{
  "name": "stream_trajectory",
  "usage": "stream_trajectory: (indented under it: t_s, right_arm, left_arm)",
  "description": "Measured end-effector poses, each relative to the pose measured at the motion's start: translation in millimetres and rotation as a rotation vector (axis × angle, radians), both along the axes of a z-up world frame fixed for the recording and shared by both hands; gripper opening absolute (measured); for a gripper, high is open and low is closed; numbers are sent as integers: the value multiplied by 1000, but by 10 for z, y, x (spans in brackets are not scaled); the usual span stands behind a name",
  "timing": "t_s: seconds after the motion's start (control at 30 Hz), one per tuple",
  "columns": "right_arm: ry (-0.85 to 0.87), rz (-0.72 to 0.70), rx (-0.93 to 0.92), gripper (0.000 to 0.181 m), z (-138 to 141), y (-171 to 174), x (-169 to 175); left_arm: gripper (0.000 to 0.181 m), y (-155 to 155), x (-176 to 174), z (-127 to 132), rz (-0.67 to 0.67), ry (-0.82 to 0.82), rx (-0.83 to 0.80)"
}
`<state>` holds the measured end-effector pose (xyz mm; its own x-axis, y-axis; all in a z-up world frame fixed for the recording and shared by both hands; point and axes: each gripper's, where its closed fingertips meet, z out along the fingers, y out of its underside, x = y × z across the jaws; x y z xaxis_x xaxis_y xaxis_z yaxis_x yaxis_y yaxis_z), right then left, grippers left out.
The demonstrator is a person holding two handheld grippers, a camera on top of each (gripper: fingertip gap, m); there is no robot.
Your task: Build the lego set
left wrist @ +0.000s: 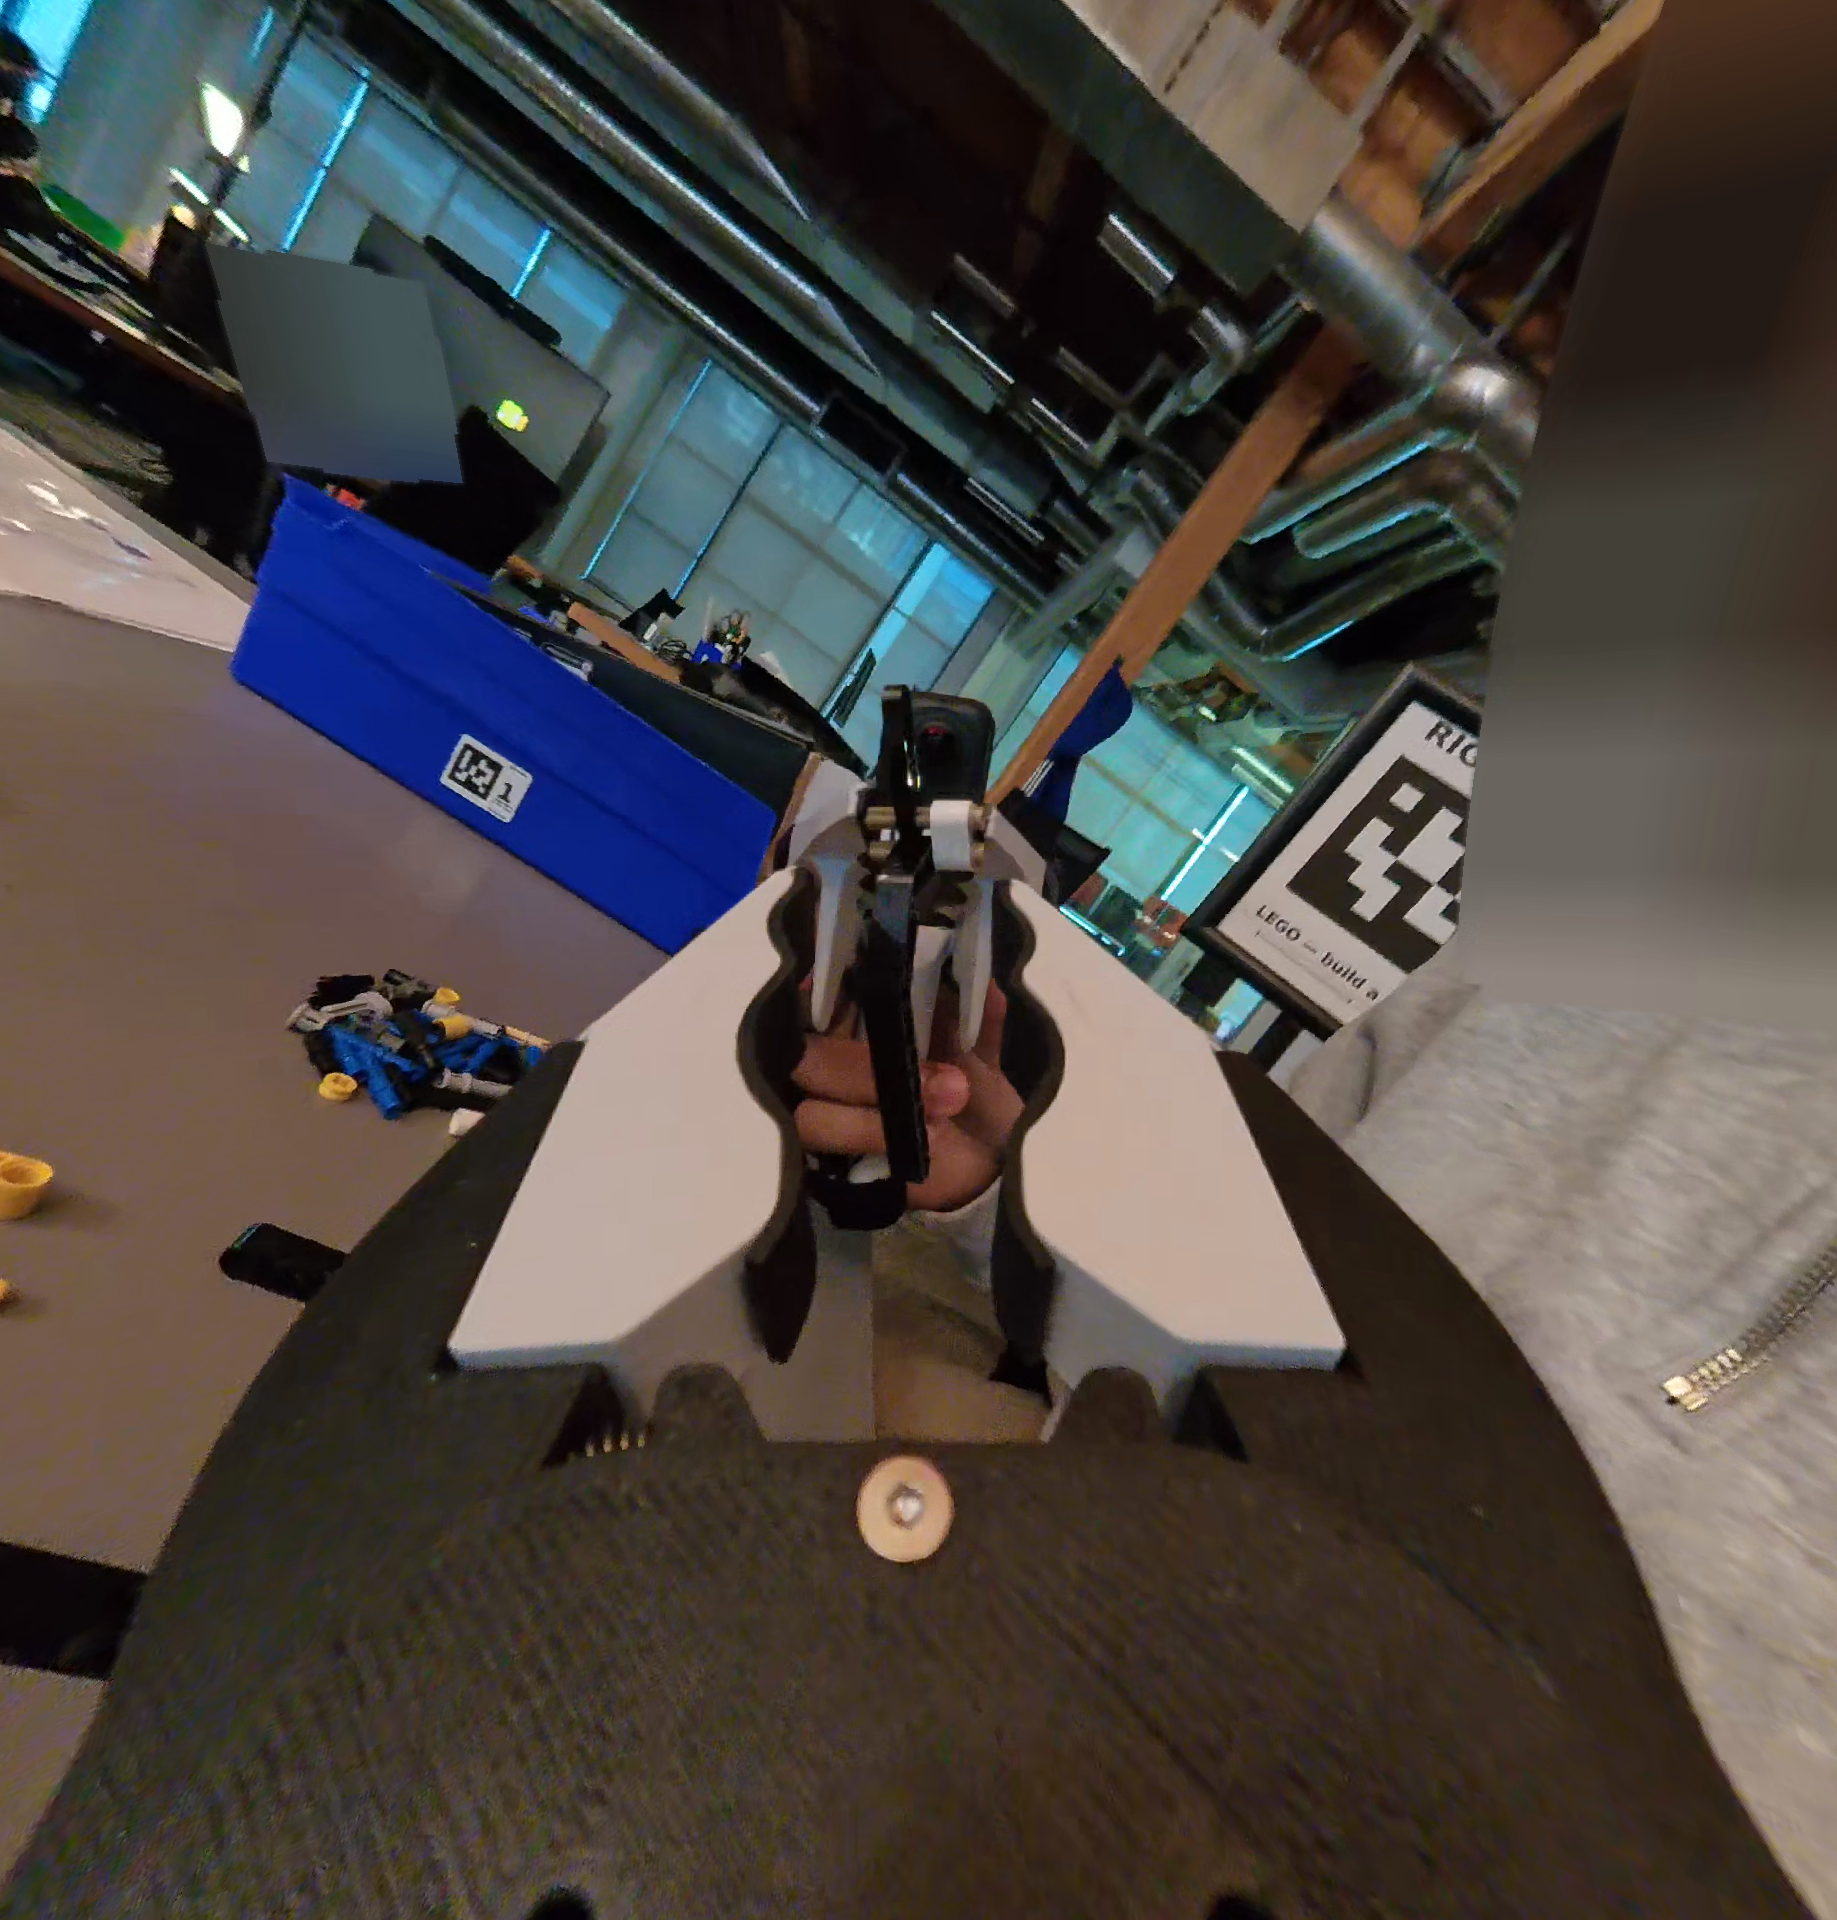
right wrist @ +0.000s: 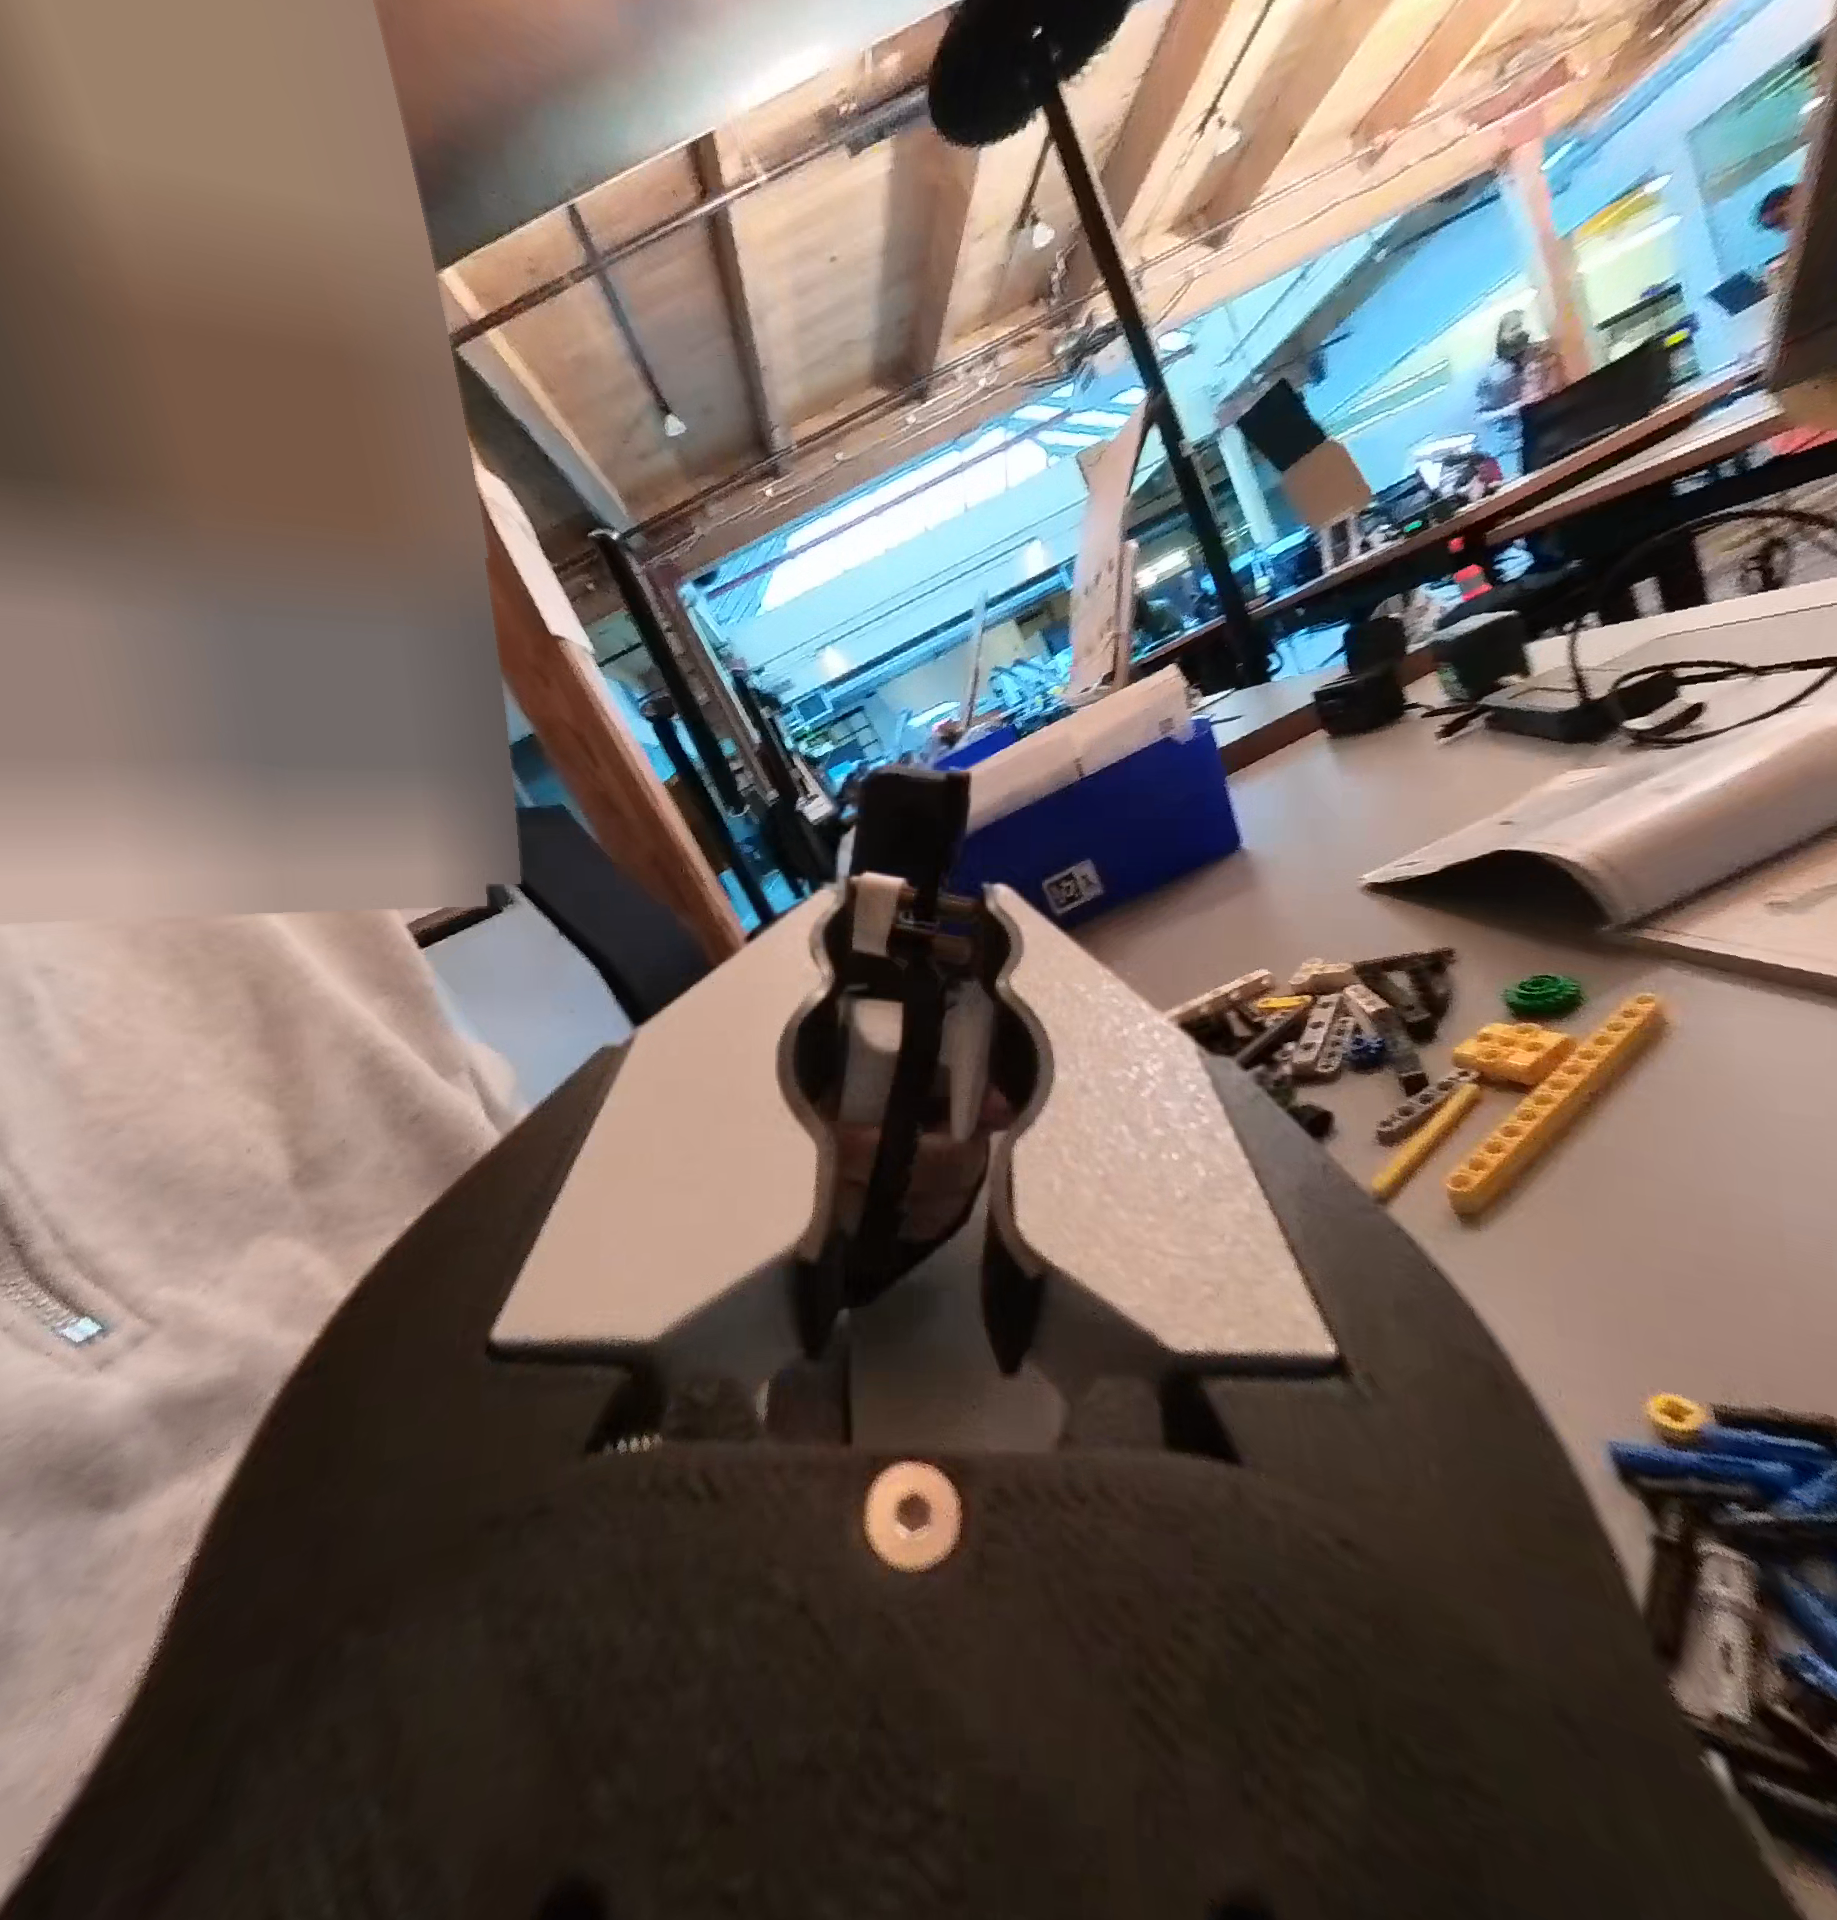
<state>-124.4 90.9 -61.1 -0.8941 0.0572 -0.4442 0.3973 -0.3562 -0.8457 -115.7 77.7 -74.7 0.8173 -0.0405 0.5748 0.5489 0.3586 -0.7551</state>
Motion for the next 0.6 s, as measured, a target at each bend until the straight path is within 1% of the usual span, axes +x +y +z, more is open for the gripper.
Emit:
stream_trajectory:
  t_s: [0.13,0.23,0.33,0.43,0.6]
  right_arm:
    - [30,59,39,21,-50,-115,106]
    - [35,70,29,21,-38,-150,137]
    - [32,72,23,21,-40,-152,132]
    - [21,84,18,21,-54,-160,129]
    - [9,119,-8,21,-39,-169,159]
  left_arm:
    - [27,12,42,12,-2,34,-4]
    - [21,-2,98,56,-48,31,35]
    - [15,-6,118,72,-54,42,43]
    - [14,-8,129,83,-50,52,48]
    - [17,-6,142,91,-76,31,68]
